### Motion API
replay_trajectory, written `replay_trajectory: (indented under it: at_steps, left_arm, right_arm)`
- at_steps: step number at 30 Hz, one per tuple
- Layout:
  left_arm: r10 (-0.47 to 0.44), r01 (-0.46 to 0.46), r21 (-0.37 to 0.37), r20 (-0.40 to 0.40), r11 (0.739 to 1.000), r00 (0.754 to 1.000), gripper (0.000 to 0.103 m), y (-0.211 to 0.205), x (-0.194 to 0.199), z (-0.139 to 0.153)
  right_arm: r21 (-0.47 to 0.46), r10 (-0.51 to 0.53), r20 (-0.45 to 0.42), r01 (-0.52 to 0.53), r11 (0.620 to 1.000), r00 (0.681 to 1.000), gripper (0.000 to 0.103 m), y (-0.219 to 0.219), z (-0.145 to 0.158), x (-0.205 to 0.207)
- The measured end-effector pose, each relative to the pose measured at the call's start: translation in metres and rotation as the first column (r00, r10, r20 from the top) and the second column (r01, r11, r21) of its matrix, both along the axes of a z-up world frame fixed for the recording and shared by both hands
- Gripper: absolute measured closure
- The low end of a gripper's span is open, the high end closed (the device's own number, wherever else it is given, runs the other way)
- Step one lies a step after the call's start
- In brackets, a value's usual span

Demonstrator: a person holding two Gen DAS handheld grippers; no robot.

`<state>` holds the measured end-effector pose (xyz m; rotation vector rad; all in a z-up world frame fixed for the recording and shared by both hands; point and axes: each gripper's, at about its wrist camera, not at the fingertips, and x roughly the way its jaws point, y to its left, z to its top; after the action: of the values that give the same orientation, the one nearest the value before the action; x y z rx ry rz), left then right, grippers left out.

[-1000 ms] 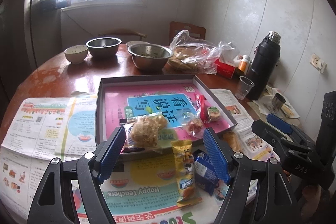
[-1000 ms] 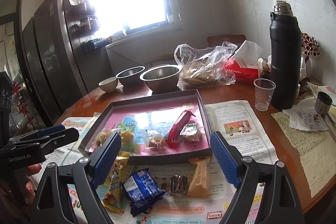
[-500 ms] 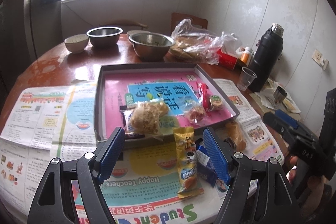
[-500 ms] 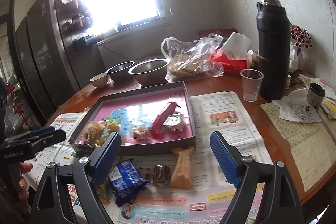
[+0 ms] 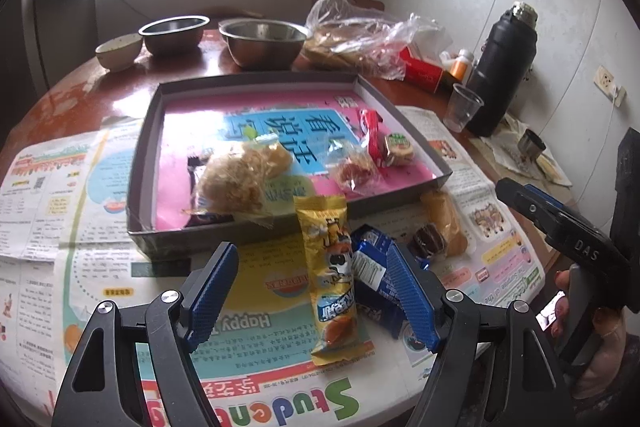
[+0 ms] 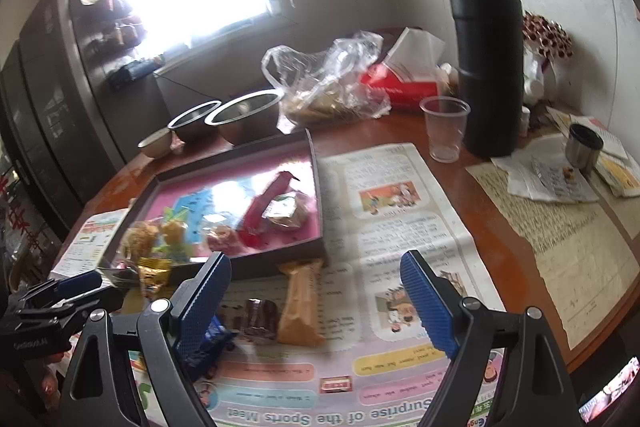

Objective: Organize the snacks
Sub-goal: 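Move both grippers back toward the yellow snack bag and blue packet, then grasp the yellow snack bag with the left gripper while the right gripper grasps the tan bagged bread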

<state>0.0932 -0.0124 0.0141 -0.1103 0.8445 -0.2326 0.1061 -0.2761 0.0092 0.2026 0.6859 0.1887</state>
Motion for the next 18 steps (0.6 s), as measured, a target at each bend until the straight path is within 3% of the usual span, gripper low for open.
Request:
replay_trajectory:
  at_steps: [12, 18]
  left_arm:
    - [0.004, -0.004, -0.005, -0.051, 1.000, 0.999, 0.025, -0.005, 0.010, -0.022]
    - [0.008, -0.008, 0.002, -0.059, 1.000, 0.998, 0.025, -0.007, 0.015, -0.029]
  right_arm:
    - [-0.070, 0.001, -0.094, -0.008, 0.997, 0.996, 0.018, 0.013, -0.036, 0.014]
    - [-0.085, 0.010, -0.110, -0.020, 0.996, 0.994, 0.029, 0.018, -0.047, 0.020]
